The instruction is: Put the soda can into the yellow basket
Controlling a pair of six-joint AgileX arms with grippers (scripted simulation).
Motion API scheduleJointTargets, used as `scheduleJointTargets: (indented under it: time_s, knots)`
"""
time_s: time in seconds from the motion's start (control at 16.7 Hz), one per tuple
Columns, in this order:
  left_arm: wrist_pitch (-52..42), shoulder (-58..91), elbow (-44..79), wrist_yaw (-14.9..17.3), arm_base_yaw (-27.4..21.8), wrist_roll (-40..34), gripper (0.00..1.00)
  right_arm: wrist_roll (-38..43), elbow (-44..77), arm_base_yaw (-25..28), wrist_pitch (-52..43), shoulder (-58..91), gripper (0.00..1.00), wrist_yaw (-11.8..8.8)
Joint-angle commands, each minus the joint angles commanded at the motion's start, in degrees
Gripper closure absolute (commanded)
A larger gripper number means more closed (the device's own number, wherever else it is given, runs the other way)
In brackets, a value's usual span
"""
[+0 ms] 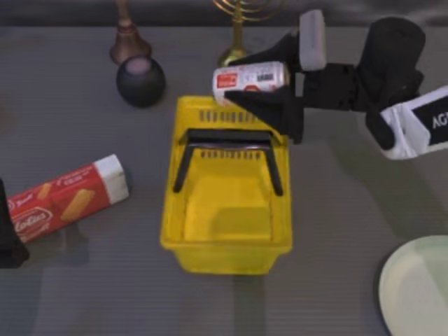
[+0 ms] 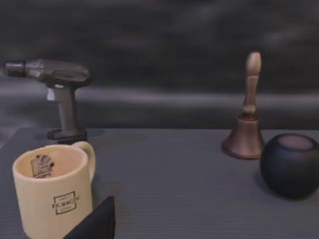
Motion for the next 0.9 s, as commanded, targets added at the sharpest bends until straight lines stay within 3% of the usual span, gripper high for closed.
scheduleJointTargets:
  time_s: [0.36, 0.9]
  knots:
    - [0.0, 0.0, 0.0, 0.0, 0.0, 0.0, 0.00, 0.0, -1.3, 0.2, 3.2, 2.7, 1.00, 0.1]
    - [0.0, 0.0, 0.0, 0.0, 0.0, 0.0, 0.00, 0.0, -1.3, 0.2, 3.2, 2.7, 0.32, 0.1]
